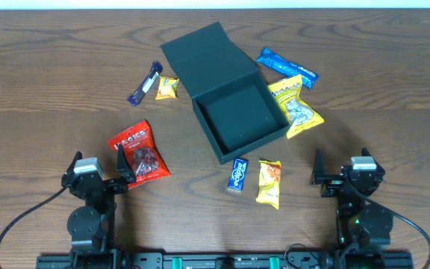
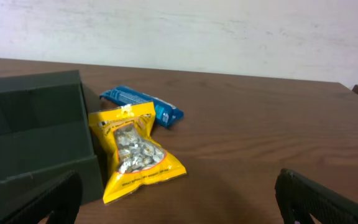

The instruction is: Pack container

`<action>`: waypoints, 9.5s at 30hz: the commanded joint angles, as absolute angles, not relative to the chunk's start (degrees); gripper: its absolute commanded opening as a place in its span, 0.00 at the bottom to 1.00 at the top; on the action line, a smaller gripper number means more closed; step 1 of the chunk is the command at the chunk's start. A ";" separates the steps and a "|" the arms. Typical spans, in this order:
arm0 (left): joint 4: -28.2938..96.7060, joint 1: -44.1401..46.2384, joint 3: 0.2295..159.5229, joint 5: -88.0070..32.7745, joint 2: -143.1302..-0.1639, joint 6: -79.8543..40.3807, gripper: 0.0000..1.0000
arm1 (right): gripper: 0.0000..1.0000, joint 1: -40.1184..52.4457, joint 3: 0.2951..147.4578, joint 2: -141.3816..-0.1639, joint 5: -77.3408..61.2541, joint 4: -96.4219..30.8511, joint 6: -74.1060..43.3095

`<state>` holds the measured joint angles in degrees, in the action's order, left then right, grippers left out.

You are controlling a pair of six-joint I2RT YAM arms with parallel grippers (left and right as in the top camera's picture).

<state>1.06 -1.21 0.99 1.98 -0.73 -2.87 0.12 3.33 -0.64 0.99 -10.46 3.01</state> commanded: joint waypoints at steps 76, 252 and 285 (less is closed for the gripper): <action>90.43 -1.10 118.98 -18.63 -60.16 5.56 0.95 | 0.99 -0.36 3.03 -0.40 1.06 -10.46 3.49; 4.25 20.91 48.62 -15.14 -69.32 -64.20 0.08 | 0.99 -0.36 3.03 -0.40 1.04 -10.48 3.49; -11.81 35.20 48.60 -1.10 -90.21 -92.75 0.25 | 0.99 -0.36 3.03 -0.40 1.04 -10.46 3.49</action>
